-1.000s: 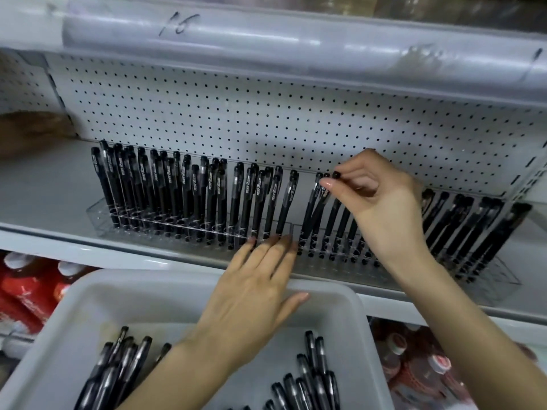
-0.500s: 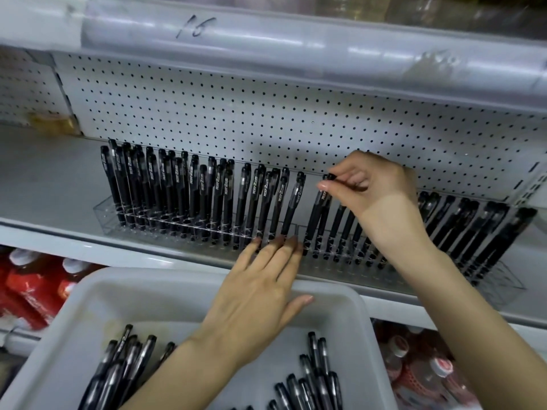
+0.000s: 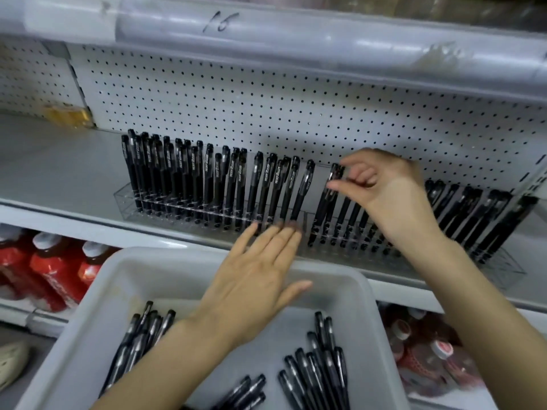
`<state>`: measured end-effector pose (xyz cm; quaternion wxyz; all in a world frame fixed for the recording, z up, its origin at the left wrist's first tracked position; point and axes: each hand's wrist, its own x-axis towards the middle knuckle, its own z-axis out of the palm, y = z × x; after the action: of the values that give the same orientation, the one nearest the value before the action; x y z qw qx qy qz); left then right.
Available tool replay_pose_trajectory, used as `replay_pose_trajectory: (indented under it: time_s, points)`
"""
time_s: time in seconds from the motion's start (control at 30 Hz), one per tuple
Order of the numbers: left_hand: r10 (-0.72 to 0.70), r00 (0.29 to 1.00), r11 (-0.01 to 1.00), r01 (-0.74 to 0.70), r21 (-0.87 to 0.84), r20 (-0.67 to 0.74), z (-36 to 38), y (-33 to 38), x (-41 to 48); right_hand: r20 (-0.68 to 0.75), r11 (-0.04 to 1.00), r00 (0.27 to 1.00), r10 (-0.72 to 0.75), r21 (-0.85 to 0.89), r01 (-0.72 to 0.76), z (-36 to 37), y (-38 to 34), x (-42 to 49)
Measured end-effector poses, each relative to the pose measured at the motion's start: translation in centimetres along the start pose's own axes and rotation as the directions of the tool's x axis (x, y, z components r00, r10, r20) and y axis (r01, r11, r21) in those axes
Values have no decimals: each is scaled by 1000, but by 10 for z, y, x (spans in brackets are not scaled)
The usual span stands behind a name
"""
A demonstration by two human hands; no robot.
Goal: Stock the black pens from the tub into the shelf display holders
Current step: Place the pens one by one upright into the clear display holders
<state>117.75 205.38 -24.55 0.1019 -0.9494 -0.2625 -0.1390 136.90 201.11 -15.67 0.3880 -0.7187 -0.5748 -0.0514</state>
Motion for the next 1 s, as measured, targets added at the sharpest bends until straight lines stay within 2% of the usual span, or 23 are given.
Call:
replay_pose_trajectory:
  time_s: [0.13,0.17,0.23,0.3,0.37,0.47,0.6,0.8,0.9,1.0]
  points:
    - [-74,992,992,84,-93,99,-22,-9,-22,-57,999,998,-31,9,32,-10,-18,-25]
    - [-100,987,984,116,-135,123,-27,-12,-31,-20,999,999,-43,31,43,-10,-25,-35]
    - [-145,976,958,180,-224,161,-37,-13,-52,161,995,985,-65,88,51,-4,-37,-61]
    - [-183,961,919,243,-311,209,-49,-10,-80,399,986,911,-102,165,38,7,-47,-91]
    - [-205,945,896,286,-340,255,-57,-3,-111,579,966,804,-136,258,-23,21,-52,-122]
    - [-218,949,892,288,-347,228,-64,13,-153,723,952,677,-136,285,-113,43,-49,-158]
    - [-292,909,793,403,-456,297,-62,31,-191,795,981,606,-30,140,-135,59,-39,-183]
    - [-374,877,792,471,-388,300,-61,37,-200,822,984,567,49,57,-169,67,-38,-191]
    - [-370,883,812,459,-361,289,-63,38,-198,826,987,561,61,33,-156,66,-38,-191]
    - [-359,889,796,451,-403,284,-63,38,-196,828,993,557,58,9,-117,63,-39,-191]
